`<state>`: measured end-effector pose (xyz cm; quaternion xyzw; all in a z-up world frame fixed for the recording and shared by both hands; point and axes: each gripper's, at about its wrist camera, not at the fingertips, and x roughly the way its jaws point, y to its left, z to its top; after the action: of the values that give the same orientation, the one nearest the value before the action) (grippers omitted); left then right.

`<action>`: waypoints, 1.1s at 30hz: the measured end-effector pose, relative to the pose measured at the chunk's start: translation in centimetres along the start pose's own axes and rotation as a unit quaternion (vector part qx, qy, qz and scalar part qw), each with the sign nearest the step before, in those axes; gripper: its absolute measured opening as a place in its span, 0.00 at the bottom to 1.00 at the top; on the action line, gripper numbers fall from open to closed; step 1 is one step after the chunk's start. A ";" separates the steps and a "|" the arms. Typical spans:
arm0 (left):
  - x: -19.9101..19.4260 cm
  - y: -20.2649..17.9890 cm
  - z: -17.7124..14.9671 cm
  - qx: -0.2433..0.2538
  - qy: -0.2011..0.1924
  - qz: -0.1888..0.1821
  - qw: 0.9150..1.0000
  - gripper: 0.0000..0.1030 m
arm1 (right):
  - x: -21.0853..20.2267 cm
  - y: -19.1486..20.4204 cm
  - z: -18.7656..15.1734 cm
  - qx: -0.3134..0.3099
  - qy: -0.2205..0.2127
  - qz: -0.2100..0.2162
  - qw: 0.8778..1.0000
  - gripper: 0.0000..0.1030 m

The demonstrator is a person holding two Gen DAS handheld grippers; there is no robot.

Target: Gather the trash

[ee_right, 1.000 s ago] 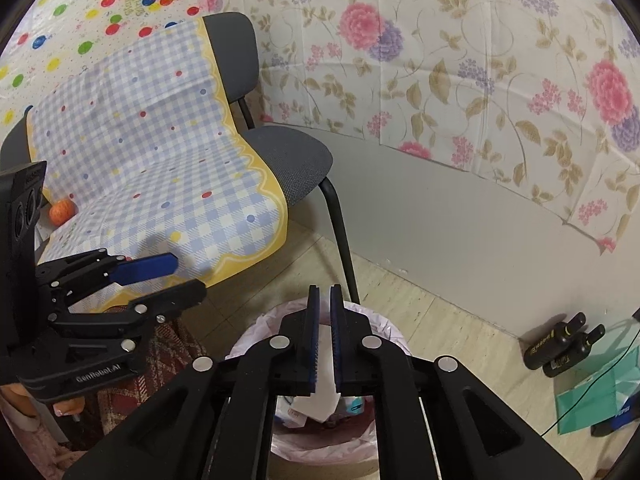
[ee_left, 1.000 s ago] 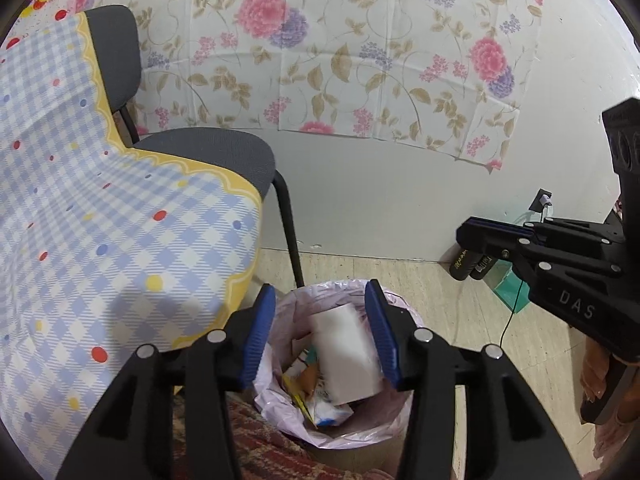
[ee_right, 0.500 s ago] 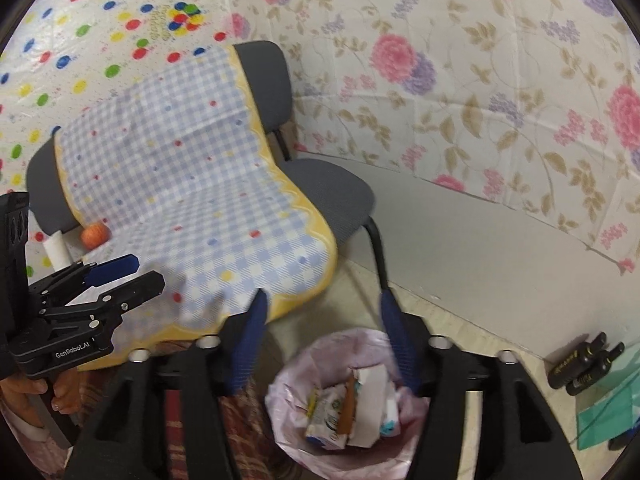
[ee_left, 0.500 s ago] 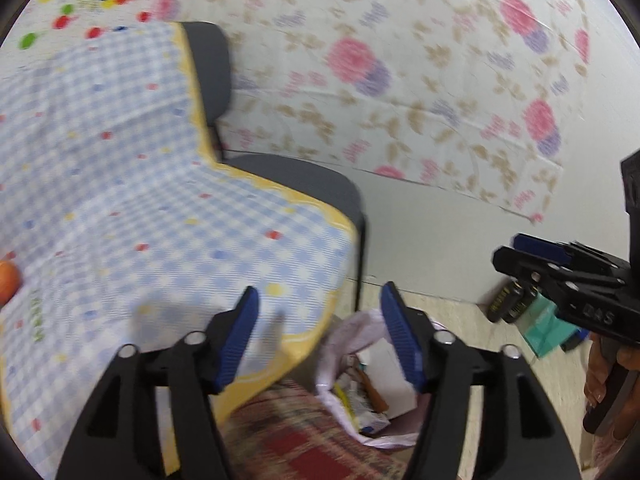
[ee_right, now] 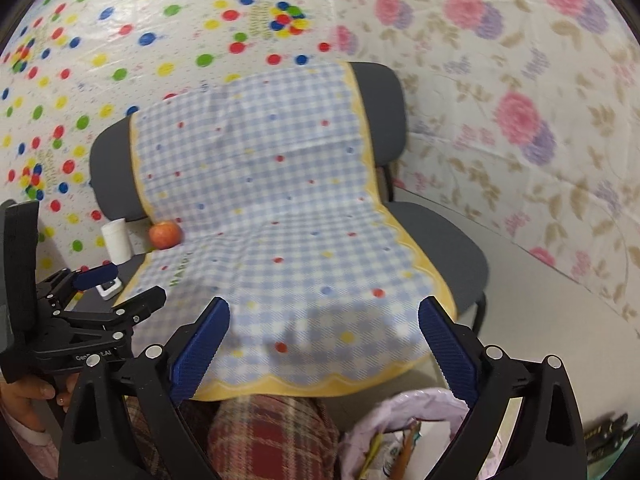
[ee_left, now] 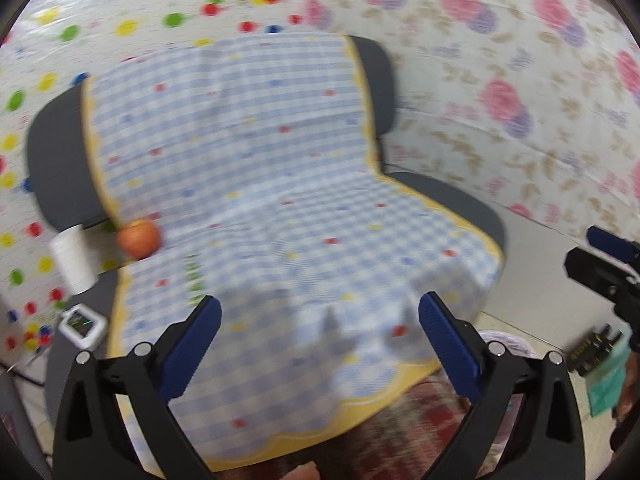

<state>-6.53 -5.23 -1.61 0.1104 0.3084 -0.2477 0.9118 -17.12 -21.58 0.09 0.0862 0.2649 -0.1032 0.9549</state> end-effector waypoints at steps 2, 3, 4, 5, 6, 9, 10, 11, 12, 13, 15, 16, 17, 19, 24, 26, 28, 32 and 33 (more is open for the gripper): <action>-0.3 1.4 -0.1 -0.008 0.006 0.025 1.000 0.93 | 0.6 1.2 0.7 -0.012 -0.003 0.012 1.000 0.92; -0.4 2.2 -0.2 -0.013 0.008 0.036 0.999 0.93 | 0.9 1.9 1.0 -0.019 -0.005 0.018 1.000 0.92; -0.6 2.9 -0.4 -0.018 0.011 0.044 0.999 0.93 | 1.2 2.6 1.3 -0.024 -0.008 0.025 0.999 0.92; -0.7 3.7 -0.5 -0.024 0.016 0.056 0.998 0.93 | 1.5 3.2 1.5 -0.028 -0.009 0.031 0.999 0.92; -0.9 4.3 -0.7 -0.029 0.018 0.064 0.997 0.93 | 1.8 3.6 1.7 -0.031 -0.008 0.037 0.999 0.92; -1.5 6.5 -0.8 -0.046 0.022 0.093 0.994 0.93 | 2.8 4.9 2.1 -0.041 -0.005 0.055 0.998 0.92; -1.7 6.9 -0.9 -0.051 0.022 0.100 0.993 0.93 | 3.1 5.3 2.2 -0.044 -0.003 0.058 0.997 0.92; -2.0 7.5 -1.0 -0.056 0.022 0.107 0.992 0.93 | 3.4 5.6 2.2 -0.047 -0.002 0.061 0.997 0.92; -2.1 7.8 -1.1 -0.059 0.023 0.112 0.992 0.93 | 3.7 6.0 2.3 -0.051 0.000 0.064 0.997 0.92; -2.2 8.2 -1.1 -0.062 0.024 0.117 0.991 0.93 | 4.0 6.3 2.3 -0.054 0.003 0.067 0.996 0.92; -2.2 8.9 -1.2 -0.067 0.026 0.127 0.989 0.93 | 4.5 7.0 2.4 -0.055 0.009 0.073 0.996 0.92; -2.2 9.1 -1.3 -0.069 0.028 0.131 0.989 0.93 | 4.8 7.2 2.3 -0.055 0.011 0.074 0.996 0.92; -2.1 9.4 -1.4 -0.071 0.029 0.132 0.988 0.93 | 5.0 7.3 2.3 -0.056 0.012 0.076 0.996 0.92; -1.9 10.0 -1.5 -0.077 0.032 0.131 0.988 0.93 | 5.6 7.7 2.2 -0.056 0.018 0.075 0.995 0.92; -1.6 10.0 -1.6 -0.080 0.034 0.131 0.987 0.93 | 6.1 7.8 2.1 -0.060 0.026 0.069 0.995 0.92; -1.3 10.0 -1.5 -0.080 0.033 0.129 0.988 0.93 | 6.1 7.7 2.2 -0.059 0.025 0.066 0.996 0.92; -1.2 9.9 -1.5 -0.080 0.032 0.127 0.988 0.93 | 6.1 7.5 2.3 -0.055 0.024 0.064 0.996 0.92; -1.0 9.8 -1.3 -0.079 0.031 0.124 0.989 0.93 | 6.2 7.1 2.4 -0.051 0.025 0.061 0.997 0.92; -0.9 9.8 -1.3 -0.079 0.031 0.125 0.989 0.93 | 6.2 7.1 2.3 -0.051 0.026 0.061 0.997 0.92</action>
<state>-2.74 3.94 -1.55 0.0834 0.3391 -0.1037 0.9313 -9.06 -16.16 -0.39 0.0560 0.2885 -0.0290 0.9554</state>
